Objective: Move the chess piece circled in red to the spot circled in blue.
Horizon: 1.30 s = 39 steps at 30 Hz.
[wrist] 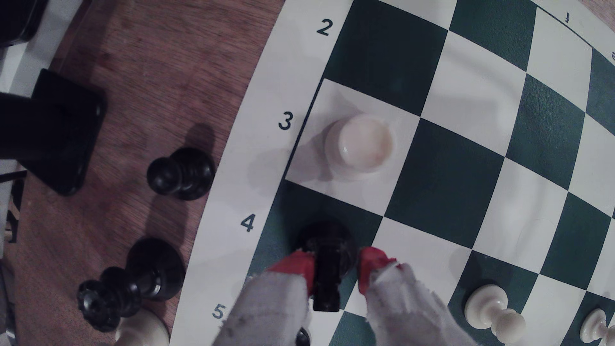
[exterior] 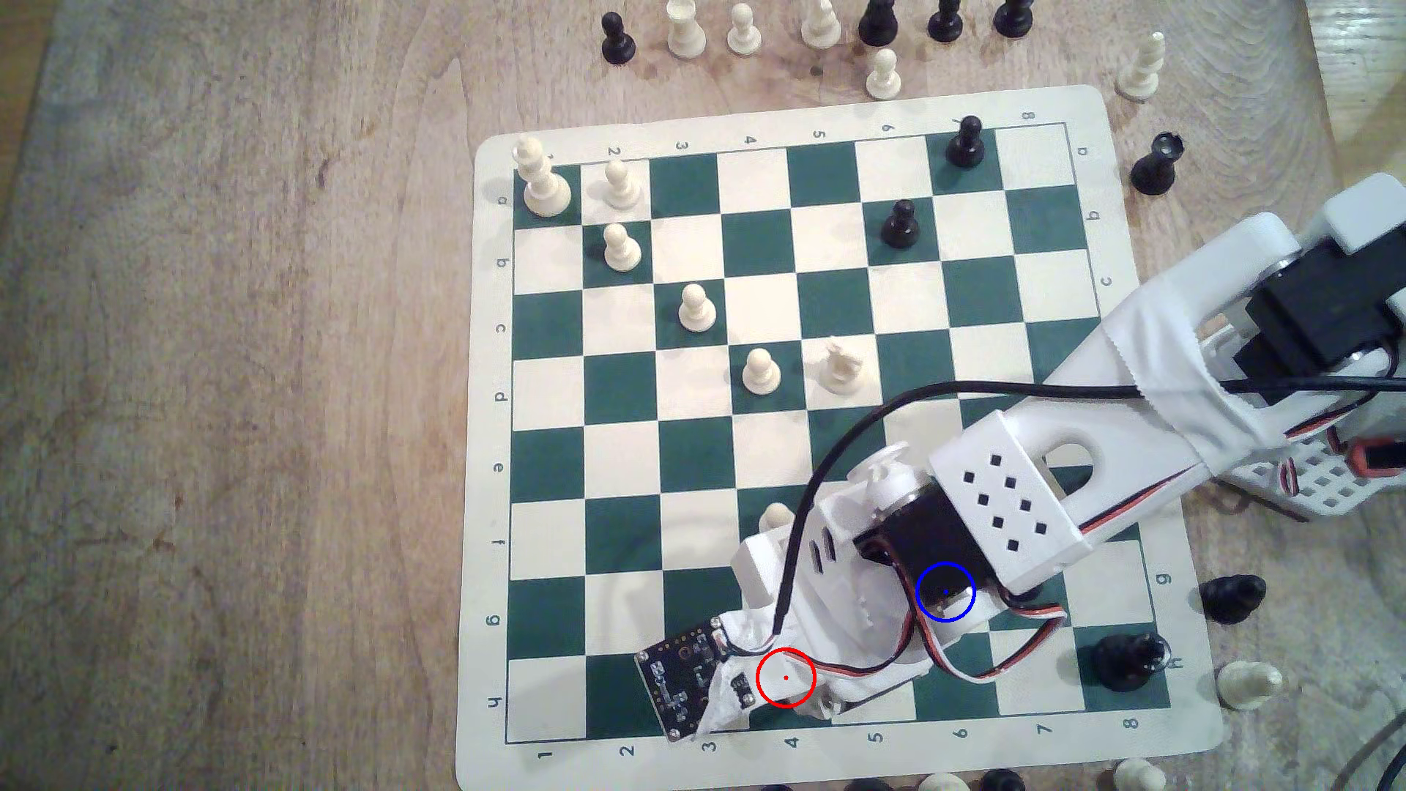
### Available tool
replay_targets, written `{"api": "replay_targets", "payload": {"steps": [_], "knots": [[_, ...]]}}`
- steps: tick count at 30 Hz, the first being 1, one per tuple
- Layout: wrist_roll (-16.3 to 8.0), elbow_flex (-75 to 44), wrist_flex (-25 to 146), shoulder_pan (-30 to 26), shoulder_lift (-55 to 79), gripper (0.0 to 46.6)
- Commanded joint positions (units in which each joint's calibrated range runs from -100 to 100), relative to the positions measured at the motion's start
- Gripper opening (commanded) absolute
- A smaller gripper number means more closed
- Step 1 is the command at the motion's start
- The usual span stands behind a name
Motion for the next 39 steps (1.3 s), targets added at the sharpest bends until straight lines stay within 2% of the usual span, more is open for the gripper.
{"api": "replay_targets", "payload": {"steps": [1,8,18,22,27,39], "knots": [[-0.1,-5.0,0.1,-0.7,-1.4,3.4],[-0.3,-5.3,1.0,-1.2,-2.5,0.3],[-0.6,-8.5,4.3,-1.5,-7.4,0.3],[-1.4,-6.9,6.6,-1.5,-13.4,0.3],[-1.6,-1.0,9.2,-1.2,-20.9,0.3],[-2.9,26.0,8.5,-1.4,-45.2,0.3]]}}
